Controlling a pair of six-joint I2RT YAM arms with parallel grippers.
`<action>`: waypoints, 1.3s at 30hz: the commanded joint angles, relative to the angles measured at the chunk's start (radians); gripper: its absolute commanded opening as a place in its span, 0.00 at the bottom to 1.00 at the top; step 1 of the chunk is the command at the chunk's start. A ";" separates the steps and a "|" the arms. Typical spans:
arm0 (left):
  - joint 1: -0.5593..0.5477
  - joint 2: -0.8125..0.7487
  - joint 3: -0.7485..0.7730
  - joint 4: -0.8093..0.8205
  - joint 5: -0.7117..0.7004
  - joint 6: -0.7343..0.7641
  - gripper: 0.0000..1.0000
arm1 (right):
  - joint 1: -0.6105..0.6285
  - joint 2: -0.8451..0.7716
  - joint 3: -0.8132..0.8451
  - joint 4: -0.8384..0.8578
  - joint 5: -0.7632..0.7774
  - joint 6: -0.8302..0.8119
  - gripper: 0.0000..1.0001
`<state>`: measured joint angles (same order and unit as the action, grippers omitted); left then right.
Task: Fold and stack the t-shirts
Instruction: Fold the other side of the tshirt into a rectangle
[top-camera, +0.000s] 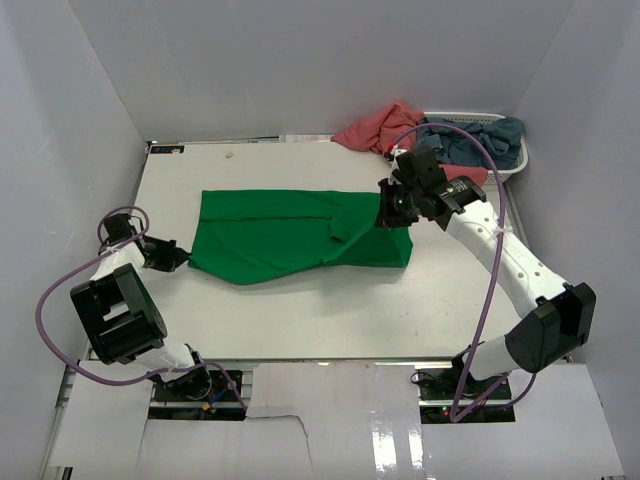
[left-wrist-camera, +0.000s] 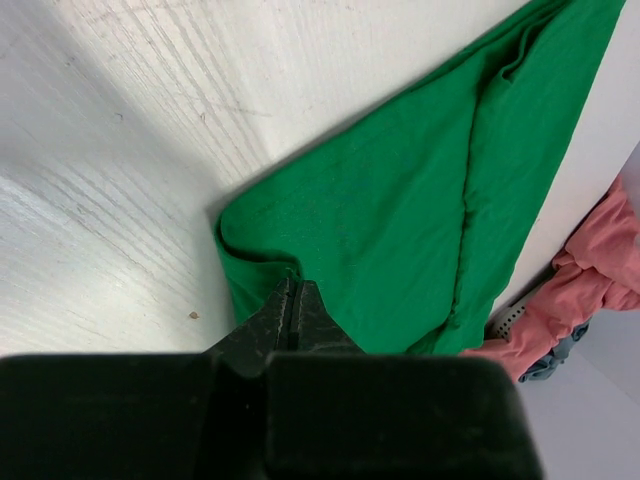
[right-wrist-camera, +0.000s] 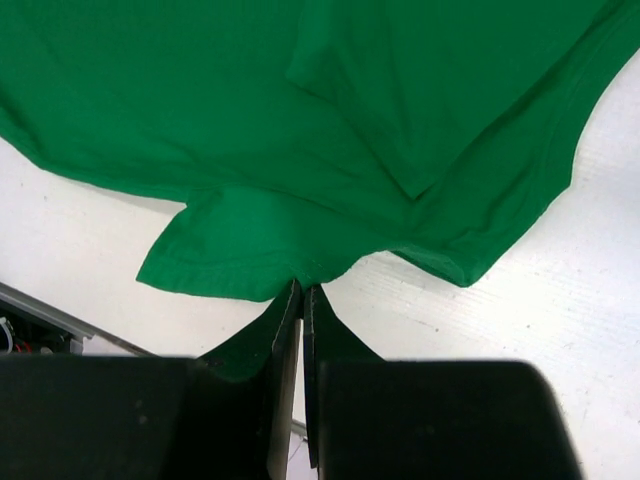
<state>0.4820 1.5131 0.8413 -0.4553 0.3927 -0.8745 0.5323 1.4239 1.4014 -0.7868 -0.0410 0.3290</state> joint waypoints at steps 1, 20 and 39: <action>0.000 -0.019 0.031 0.009 -0.025 -0.017 0.00 | -0.025 0.029 0.076 -0.008 -0.029 -0.051 0.08; 0.015 0.012 0.136 -0.051 -0.064 -0.020 0.00 | -0.068 0.136 0.148 -0.003 -0.071 -0.100 0.08; 0.015 0.068 0.205 -0.043 -0.077 -0.035 0.00 | -0.092 0.259 0.277 -0.014 -0.085 -0.127 0.08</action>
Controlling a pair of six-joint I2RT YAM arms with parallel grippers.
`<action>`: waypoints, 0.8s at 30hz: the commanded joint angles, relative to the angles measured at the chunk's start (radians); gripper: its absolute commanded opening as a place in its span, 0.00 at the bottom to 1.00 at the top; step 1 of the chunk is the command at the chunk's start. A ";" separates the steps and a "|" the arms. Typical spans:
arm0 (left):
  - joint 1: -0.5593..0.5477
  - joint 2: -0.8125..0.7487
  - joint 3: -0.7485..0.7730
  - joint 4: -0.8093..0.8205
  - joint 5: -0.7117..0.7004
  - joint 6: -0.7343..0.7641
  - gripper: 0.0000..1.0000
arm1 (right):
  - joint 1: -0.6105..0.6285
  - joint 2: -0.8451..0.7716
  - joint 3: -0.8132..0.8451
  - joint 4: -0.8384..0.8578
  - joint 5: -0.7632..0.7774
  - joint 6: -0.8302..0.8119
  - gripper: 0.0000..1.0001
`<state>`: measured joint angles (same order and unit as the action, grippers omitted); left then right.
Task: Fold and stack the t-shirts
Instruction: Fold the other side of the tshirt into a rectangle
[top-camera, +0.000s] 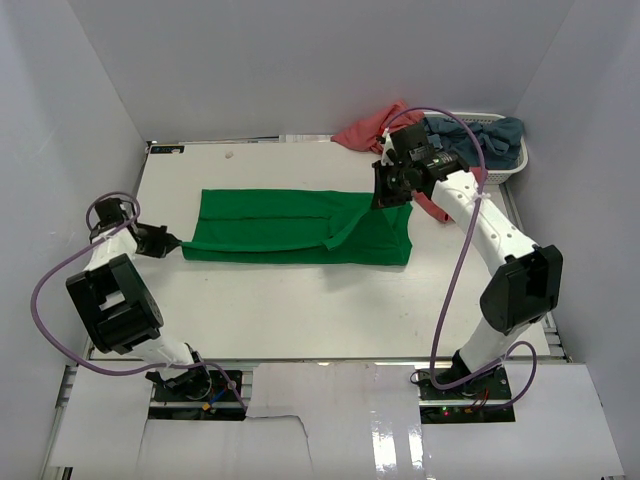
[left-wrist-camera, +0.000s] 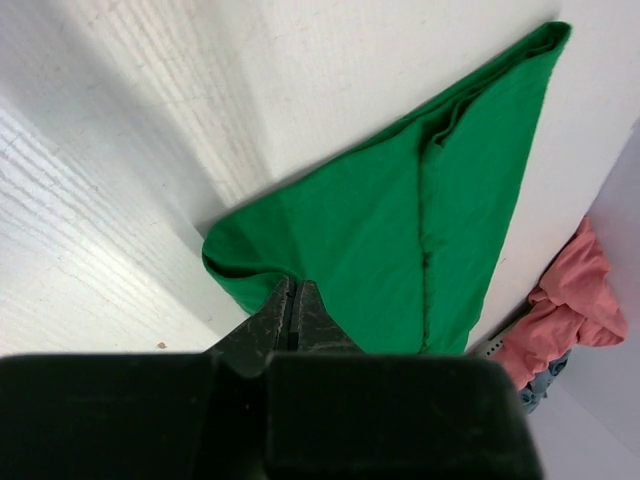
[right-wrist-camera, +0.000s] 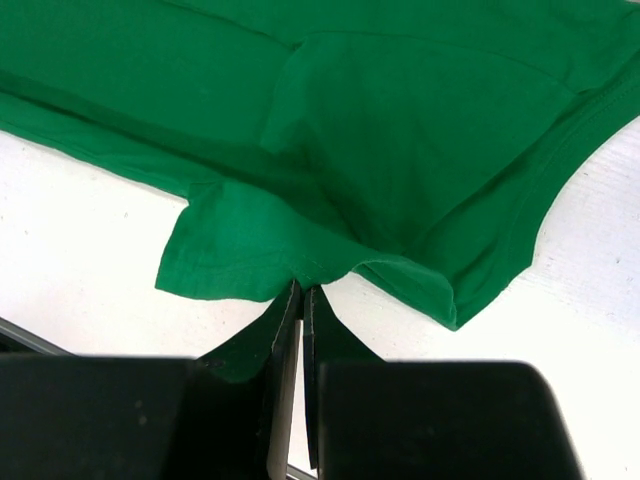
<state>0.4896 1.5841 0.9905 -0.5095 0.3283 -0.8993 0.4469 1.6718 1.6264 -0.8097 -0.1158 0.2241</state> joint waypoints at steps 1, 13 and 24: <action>0.007 0.000 0.062 0.012 -0.011 -0.012 0.00 | -0.008 0.014 0.055 0.009 -0.012 -0.022 0.08; 0.000 0.066 0.131 0.012 0.008 -0.023 0.00 | -0.028 0.057 0.087 0.009 -0.013 -0.032 0.08; -0.019 0.125 0.198 0.012 0.008 -0.044 0.00 | -0.048 0.101 0.122 0.003 -0.019 -0.043 0.08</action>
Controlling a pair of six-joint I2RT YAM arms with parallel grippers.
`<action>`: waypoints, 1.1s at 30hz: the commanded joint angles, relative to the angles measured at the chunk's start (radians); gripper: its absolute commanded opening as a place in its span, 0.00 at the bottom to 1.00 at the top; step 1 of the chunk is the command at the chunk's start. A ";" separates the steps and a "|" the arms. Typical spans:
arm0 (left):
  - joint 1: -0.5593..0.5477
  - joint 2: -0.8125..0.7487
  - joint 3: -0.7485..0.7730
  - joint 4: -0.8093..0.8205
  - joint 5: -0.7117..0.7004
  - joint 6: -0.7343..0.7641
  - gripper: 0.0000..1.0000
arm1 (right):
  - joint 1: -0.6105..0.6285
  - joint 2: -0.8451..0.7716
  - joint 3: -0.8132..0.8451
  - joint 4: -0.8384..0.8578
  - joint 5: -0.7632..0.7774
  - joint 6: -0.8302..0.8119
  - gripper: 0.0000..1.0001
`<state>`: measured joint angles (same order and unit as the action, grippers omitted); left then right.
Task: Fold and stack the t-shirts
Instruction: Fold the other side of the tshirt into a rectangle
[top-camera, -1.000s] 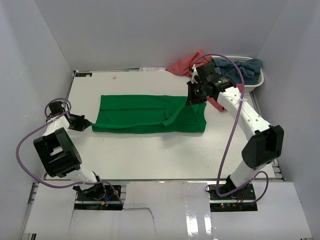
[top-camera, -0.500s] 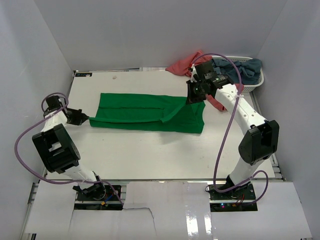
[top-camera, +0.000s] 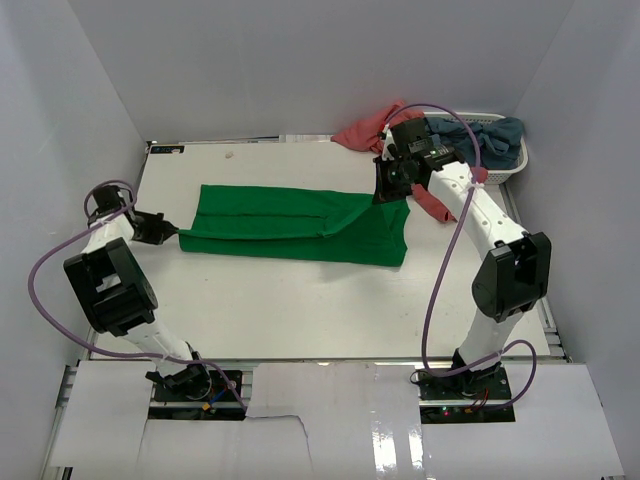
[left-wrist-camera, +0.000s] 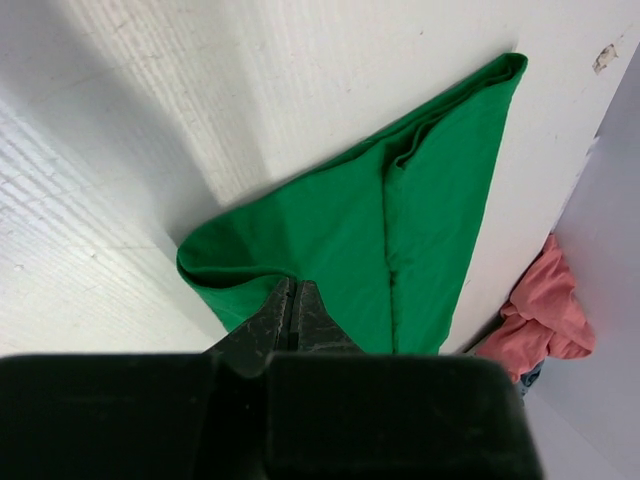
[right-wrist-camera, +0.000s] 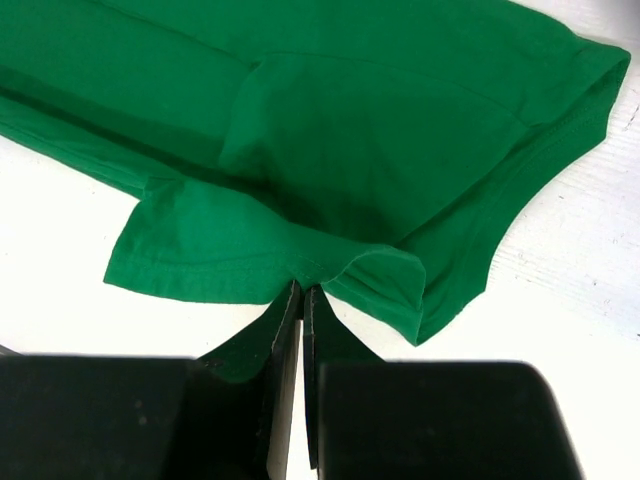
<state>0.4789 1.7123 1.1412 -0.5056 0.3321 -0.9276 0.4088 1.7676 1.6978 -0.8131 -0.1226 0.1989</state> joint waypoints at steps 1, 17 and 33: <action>-0.014 0.000 0.054 0.010 0.004 -0.019 0.00 | -0.013 0.010 0.054 0.008 -0.014 -0.018 0.08; -0.042 0.052 0.138 0.006 -0.007 -0.050 0.00 | -0.047 0.102 0.152 -0.003 -0.037 -0.033 0.08; -0.074 0.121 0.202 0.009 -0.016 -0.070 0.00 | -0.077 0.184 0.227 -0.006 -0.046 -0.032 0.08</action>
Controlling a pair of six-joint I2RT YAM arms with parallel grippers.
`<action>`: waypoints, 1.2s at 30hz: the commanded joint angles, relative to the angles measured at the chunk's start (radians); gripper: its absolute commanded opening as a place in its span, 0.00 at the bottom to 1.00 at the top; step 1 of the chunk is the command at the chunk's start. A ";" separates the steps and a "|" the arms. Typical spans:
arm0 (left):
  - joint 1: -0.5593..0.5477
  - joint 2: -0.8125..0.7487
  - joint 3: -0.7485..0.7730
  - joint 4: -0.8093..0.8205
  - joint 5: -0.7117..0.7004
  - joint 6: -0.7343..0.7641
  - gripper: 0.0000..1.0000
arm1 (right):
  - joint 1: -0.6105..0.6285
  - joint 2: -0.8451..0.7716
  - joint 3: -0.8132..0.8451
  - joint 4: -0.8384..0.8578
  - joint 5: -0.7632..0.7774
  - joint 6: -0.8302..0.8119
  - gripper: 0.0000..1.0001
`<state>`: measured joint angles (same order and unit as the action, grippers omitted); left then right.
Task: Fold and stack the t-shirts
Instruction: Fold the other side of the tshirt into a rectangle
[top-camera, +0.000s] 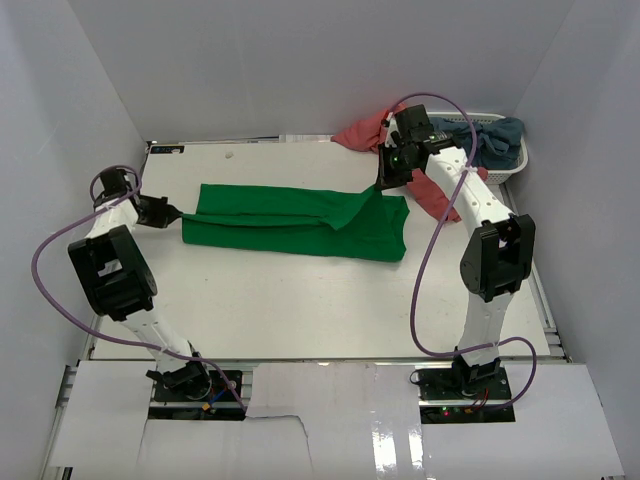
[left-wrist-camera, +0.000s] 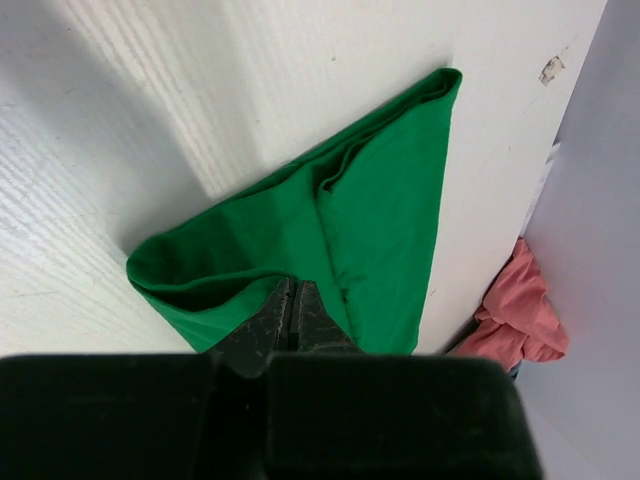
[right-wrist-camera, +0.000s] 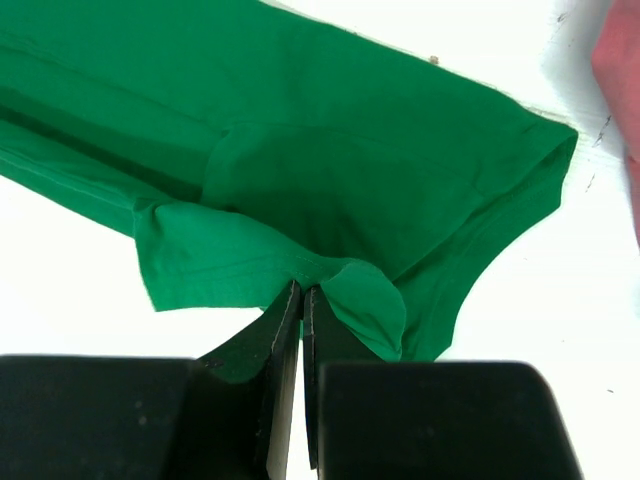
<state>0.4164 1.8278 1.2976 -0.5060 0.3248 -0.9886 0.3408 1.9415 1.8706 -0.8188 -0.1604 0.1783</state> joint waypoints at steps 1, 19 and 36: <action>-0.013 0.010 0.052 0.007 -0.009 -0.010 0.00 | -0.010 0.013 0.055 0.000 -0.007 -0.010 0.08; -0.036 0.106 0.114 0.009 -0.023 -0.019 0.00 | -0.039 0.068 0.093 0.000 0.005 0.000 0.08; -0.050 0.206 0.204 0.018 -0.024 -0.030 0.00 | -0.068 0.214 0.176 0.038 0.032 0.023 0.08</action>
<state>0.3706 2.0373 1.4590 -0.4965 0.3119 -1.0077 0.2878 2.1445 1.9877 -0.8124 -0.1459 0.1898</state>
